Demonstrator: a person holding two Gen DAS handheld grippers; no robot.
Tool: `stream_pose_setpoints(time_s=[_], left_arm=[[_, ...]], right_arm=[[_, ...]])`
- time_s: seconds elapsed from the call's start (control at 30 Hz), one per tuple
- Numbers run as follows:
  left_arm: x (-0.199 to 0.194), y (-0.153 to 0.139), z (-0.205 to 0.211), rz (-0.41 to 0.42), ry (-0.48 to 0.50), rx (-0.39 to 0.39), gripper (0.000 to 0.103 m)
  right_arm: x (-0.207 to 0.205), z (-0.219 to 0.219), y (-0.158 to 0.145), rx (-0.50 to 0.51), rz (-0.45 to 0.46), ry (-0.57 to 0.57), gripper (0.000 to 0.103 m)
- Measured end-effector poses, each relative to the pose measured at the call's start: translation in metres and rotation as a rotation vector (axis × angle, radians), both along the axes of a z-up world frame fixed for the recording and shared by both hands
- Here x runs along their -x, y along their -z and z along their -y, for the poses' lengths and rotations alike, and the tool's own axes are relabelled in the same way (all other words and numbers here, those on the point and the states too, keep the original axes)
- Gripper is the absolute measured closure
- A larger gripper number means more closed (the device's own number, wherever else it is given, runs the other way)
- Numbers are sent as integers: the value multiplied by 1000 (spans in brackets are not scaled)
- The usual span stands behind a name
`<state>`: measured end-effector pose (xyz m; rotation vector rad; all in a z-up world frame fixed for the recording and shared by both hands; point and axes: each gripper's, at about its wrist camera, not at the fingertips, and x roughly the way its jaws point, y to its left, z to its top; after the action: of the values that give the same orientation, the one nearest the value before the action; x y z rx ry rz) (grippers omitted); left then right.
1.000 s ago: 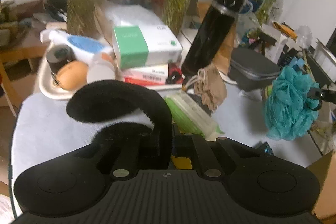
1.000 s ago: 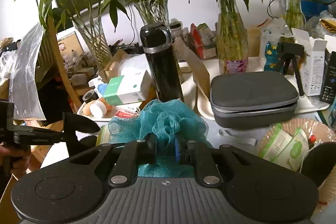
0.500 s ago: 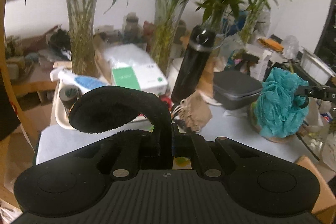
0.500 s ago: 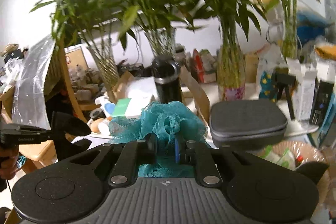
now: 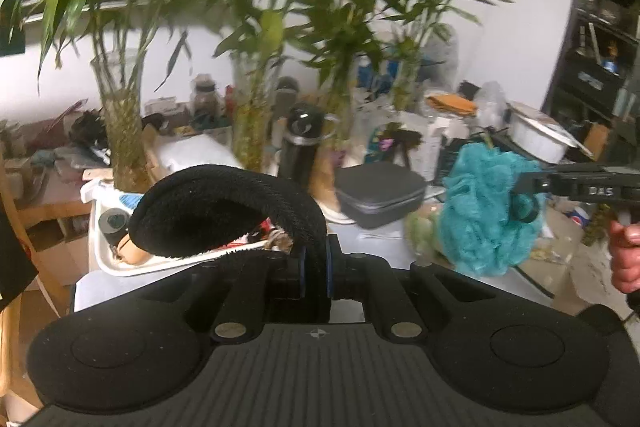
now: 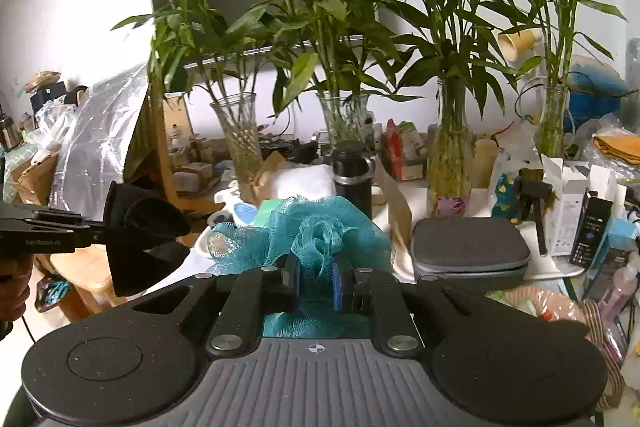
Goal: Organize soft objects
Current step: 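Carry the sponge and headband in both grippers over the cardboard box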
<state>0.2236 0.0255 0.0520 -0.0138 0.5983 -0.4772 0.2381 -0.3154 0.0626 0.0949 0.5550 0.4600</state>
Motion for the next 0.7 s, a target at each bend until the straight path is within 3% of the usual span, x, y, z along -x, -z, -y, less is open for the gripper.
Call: stream_pose_setpoints(time_s=[0.3, 0.7], left_arm=[[55, -19, 22, -1, 116, -1, 94], [75, 10, 37, -221, 223, 22, 94]], right_arm=[[45, -4, -11, -3, -2, -48, 86], [78, -9, -9, -1, -27, -80, 86]])
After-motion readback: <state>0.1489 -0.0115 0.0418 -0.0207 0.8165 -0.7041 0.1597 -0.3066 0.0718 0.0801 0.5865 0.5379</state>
